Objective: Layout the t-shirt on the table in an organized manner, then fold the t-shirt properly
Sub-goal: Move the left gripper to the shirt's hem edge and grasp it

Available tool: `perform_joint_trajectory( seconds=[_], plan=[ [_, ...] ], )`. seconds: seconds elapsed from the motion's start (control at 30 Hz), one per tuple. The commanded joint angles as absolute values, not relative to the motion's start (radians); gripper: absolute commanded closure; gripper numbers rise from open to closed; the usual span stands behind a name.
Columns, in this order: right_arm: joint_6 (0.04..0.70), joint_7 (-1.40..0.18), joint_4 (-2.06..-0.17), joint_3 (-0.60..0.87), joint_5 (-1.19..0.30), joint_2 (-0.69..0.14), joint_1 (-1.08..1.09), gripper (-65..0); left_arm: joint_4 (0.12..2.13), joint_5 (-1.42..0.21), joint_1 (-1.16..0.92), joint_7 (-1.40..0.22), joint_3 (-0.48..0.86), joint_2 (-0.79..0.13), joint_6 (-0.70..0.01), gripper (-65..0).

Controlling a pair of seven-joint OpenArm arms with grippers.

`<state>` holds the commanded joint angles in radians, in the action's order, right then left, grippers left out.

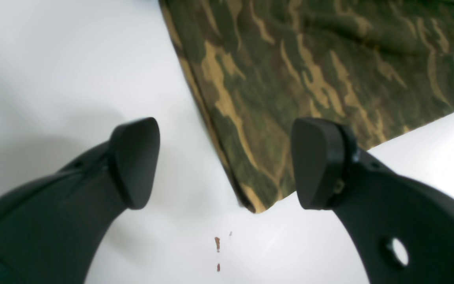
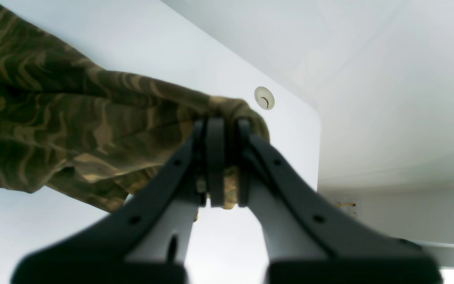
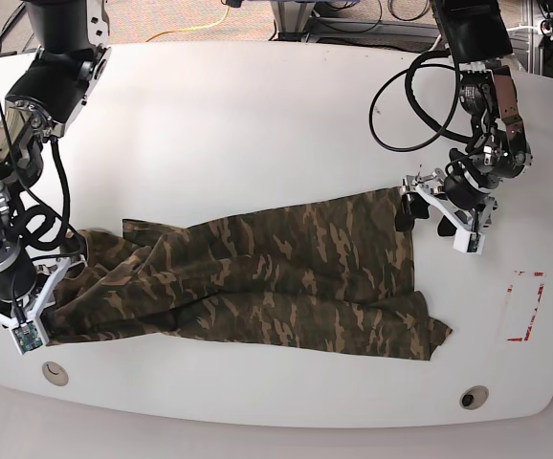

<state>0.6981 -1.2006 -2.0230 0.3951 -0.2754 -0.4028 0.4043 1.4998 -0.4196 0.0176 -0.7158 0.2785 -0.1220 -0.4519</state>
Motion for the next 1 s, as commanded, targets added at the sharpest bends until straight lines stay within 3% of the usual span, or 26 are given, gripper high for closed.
perform_joint_trajectory(
  seconds=[0.53, 1.0],
  plan=[
    [0.698, -1.201, -2.025, 0.395, -0.275, -0.401, 0.404, -0.5, 1.399, -0.426, 0.013, -0.716, 0.199, -0.120, -0.452, -47.8],
    [0.698, -1.201, -2.025, 0.400, -0.275, -0.401, 0.404, -0.5, 1.382, -0.420, 0.004, -0.719, 0.163, -0.028, -0.450, -46.8]
  ],
)
